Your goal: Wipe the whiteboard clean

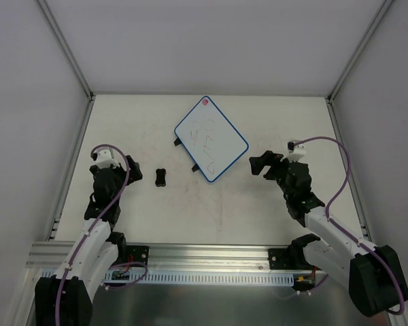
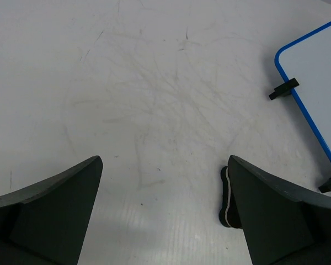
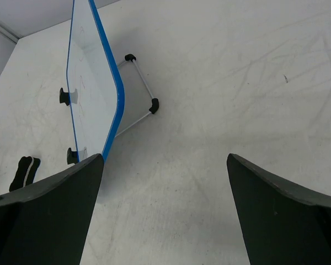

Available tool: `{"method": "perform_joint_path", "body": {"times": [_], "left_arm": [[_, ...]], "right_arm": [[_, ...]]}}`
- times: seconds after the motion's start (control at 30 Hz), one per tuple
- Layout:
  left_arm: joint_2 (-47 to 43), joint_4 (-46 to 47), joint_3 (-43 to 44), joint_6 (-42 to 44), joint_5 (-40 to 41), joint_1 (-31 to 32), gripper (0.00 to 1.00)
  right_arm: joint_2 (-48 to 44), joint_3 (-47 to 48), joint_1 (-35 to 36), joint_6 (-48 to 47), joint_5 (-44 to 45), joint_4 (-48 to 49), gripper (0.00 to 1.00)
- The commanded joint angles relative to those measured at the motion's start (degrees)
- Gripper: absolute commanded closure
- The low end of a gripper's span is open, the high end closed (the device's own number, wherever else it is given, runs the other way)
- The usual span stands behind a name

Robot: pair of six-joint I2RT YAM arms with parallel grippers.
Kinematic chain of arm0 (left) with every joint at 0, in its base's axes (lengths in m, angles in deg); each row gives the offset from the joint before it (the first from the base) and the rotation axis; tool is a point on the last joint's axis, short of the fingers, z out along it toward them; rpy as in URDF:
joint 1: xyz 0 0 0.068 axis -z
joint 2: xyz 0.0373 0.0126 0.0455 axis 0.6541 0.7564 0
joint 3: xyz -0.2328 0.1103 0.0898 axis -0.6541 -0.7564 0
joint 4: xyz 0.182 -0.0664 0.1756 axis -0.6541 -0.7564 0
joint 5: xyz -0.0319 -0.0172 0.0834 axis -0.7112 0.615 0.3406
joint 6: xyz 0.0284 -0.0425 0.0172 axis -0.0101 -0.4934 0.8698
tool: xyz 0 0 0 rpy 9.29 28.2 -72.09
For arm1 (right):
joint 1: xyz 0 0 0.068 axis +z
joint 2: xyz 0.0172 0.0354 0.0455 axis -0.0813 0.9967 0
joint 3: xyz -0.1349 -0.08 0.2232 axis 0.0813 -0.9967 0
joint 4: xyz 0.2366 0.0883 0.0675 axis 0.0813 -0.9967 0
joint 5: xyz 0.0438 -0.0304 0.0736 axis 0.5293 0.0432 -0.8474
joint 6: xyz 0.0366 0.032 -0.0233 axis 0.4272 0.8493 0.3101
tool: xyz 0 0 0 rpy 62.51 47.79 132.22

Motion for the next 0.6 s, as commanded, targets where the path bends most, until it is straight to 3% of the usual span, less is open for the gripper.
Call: {"method": "perform_joint_path", "body": {"times": [0.0,0.1,0.3,0.57], "left_arm": [[0.77,-0.86,4.18,0.39,1.04,-0.48,0.01],[0.95,-2.28,5.51,2.85,-4.83,-0.48,0.01],[-0.72,-1.14,4.37,2.23,-7.56,-0.48,0.01],[0.6,-2.1,4.45,-4.52,-5.29,-0.48,0.01]], "right_arm": [[0.14,2.55,0.32,-0.99,0.18,3.68,0.01],[0.23,2.64,0.32,-1.07,0.09,3.68,0.01],[1.28,2.73,0.24,-0.99,-2.54,5.08,0.01],[4.7,2.9,-1.78,2.79,-16.07,11.22,0.07]]}}
